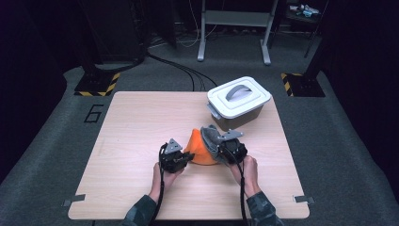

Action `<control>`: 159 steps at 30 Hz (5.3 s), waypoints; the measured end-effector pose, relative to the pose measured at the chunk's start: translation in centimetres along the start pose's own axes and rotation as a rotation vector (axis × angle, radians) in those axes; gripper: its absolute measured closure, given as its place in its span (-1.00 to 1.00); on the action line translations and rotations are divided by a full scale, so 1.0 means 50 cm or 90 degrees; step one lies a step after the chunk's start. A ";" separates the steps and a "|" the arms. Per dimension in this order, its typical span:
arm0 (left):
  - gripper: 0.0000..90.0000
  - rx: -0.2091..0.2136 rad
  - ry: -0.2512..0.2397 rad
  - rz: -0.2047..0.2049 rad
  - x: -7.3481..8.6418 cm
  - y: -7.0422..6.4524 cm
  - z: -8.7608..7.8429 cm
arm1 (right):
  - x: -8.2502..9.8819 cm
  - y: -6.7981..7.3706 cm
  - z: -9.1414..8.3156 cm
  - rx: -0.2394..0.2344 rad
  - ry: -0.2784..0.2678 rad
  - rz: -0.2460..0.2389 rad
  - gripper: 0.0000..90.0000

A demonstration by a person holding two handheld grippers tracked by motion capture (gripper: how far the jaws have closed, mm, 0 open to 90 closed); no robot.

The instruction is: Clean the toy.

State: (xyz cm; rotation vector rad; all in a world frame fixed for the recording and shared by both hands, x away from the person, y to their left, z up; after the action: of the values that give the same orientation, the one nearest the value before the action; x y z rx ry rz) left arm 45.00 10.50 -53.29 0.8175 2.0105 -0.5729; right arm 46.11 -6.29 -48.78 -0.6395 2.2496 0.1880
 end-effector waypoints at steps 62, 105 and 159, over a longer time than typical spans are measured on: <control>0.05 -0.053 0.020 0.073 -0.012 0.009 0.008 | -0.042 0.034 0.019 -0.011 -0.027 -0.037 0.72; 0.33 -0.006 0.004 0.004 -0.004 0.004 -0.002 | -0.051 0.064 0.037 -0.027 -0.005 -0.046 0.73; 0.80 -0.002 -0.004 0.001 0.004 0.001 0.001 | -0.032 0.057 0.016 -0.021 -0.001 -0.062 0.73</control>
State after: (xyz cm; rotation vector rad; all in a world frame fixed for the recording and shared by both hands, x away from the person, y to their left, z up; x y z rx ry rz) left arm 44.97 10.55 -53.48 0.8149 2.0041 -0.5700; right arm 46.11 -2.93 -48.36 -0.7643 2.2114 0.1781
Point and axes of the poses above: each handheld gripper's, and its own axes: z roughly forward along the jaws, x roughly out of its underside, y roughly to its left, the point moved 7 cm from there along z, roughly forward along the jaws, and after that the axes turned 5 degrees about z, right-handed, at the moved point
